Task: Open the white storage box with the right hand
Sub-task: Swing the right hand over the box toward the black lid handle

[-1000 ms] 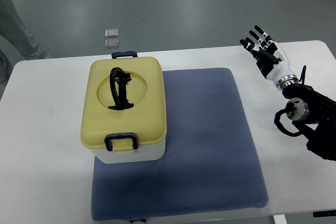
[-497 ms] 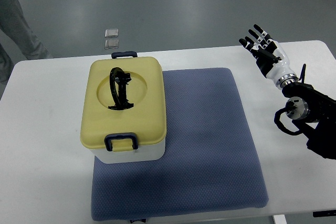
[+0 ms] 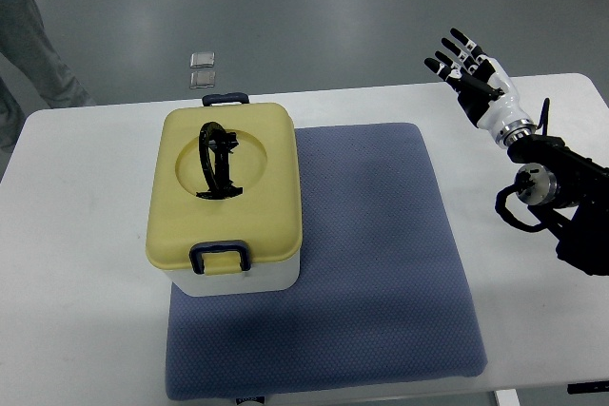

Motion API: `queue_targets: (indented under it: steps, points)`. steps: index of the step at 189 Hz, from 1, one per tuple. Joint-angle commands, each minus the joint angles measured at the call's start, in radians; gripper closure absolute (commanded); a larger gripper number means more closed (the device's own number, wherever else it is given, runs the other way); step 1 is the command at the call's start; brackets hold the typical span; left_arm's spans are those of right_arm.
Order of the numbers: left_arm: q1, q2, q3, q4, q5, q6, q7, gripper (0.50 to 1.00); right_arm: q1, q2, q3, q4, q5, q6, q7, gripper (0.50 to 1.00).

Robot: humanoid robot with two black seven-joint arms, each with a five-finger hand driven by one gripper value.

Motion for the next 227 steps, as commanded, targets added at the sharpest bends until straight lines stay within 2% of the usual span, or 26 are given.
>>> queue_targets:
  steps: [1,39,68,89,153,185,227]
  points:
    - [0.004,0.0,0.0,0.0,0.0,0.0,0.0,0.5,0.031,-0.024,0.0,0.04,-0.111,-0.008,-0.001,0.57]
    - [0.004,0.0,0.0,0.0,0.0,0.0,0.0,0.5,0.117,-0.036,-0.004,0.052,-0.268,0.013,-0.001,0.57]
    - [0.006,0.0,0.0,0.0,0.0,0.0,0.0,0.5,0.204,-0.066,-0.024,0.055,-0.446,0.075,-0.001,0.572]
    - [0.004,0.0,0.0,0.0,0.0,0.0,0.0,0.5,0.282,-0.067,-0.061,0.075,-0.559,0.087,-0.001,0.572]
    - [0.004,0.0,0.0,0.0,0.0,0.0,0.0,0.5,0.497,-0.055,-0.188,0.15,-0.749,0.199,-0.009,0.576]
    - [0.004,0.0,0.0,0.0,0.0,0.0,0.0,0.5,0.552,-0.053,-0.199,0.231,-0.952,0.246,-0.005,0.576]
    - [0.004,0.0,0.0,0.0,0.0,0.0,0.0,0.5,0.601,-0.035,-0.204,0.333,-1.211,0.345,-0.001,0.576]
